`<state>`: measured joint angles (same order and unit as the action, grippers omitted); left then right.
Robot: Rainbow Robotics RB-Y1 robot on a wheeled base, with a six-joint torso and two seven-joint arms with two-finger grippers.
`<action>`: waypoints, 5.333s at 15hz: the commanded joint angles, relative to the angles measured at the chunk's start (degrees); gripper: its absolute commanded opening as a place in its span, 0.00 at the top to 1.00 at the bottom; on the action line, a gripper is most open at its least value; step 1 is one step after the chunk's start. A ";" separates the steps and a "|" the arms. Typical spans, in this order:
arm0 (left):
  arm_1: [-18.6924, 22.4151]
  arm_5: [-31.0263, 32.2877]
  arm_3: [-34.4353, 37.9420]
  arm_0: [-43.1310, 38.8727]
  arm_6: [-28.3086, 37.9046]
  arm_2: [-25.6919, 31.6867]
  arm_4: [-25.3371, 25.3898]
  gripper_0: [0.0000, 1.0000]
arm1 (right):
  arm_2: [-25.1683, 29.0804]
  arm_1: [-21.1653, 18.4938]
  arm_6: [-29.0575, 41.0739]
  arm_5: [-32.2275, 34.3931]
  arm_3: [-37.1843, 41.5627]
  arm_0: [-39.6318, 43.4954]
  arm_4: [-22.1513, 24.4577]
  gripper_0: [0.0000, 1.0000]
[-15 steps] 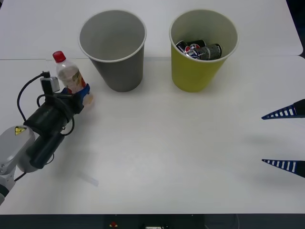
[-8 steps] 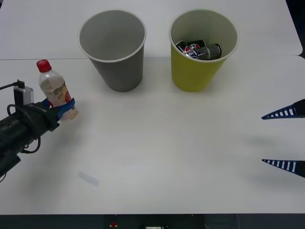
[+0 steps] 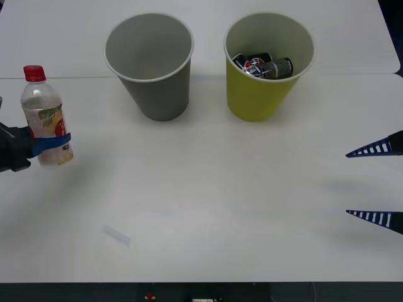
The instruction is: Put the can into the green bin and the plastic bottle into the gray bin
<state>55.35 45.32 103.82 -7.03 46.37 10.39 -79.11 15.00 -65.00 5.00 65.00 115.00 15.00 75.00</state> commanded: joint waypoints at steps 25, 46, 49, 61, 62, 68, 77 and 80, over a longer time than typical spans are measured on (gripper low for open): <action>4.41 30.44 -18.22 66.80 33.35 -29.46 -18.18 1.00 | 0.00 0.00 0.00 0.00 0.00 0.00 0.00 0.00; -5.17 28.25 -29.29 73.65 21.13 -33.15 -17.48 0.00 | 0.00 0.00 0.00 0.00 0.00 0.00 0.00 0.00; -2.18 26.49 -26.48 67.15 14.98 -29.37 -11.41 0.00 | 0.00 0.00 0.00 0.00 0.00 0.00 0.00 0.00; 7.84 26.49 -19.36 37.88 -22.72 -13.02 9.15 0.00 | 0.00 0.00 0.00 0.00 0.00 0.00 0.00 0.00; 7.93 26.49 -18.22 34.63 -25.80 -11.18 9.68 0.00 | 0.00 0.00 0.00 0.00 0.00 0.00 0.00 0.00; 9.51 26.58 -12.85 18.72 -41.09 -5.90 14.16 0.00 | 0.00 0.00 0.00 0.00 0.00 0.00 0.00 0.00; 15.13 26.75 -10.48 6.15 -53.93 -5.38 17.06 0.00 | 0.00 0.00 0.00 0.00 0.00 0.00 0.00 0.00; 16.19 27.63 -9.34 3.60 -55.16 -4.06 17.59 0.00 | 0.00 0.00 0.00 0.00 0.00 0.00 0.00 0.00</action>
<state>71.32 72.66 94.16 -2.72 -8.46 5.70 -61.59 15.00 -65.00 5.00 65.00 115.00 15.00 75.00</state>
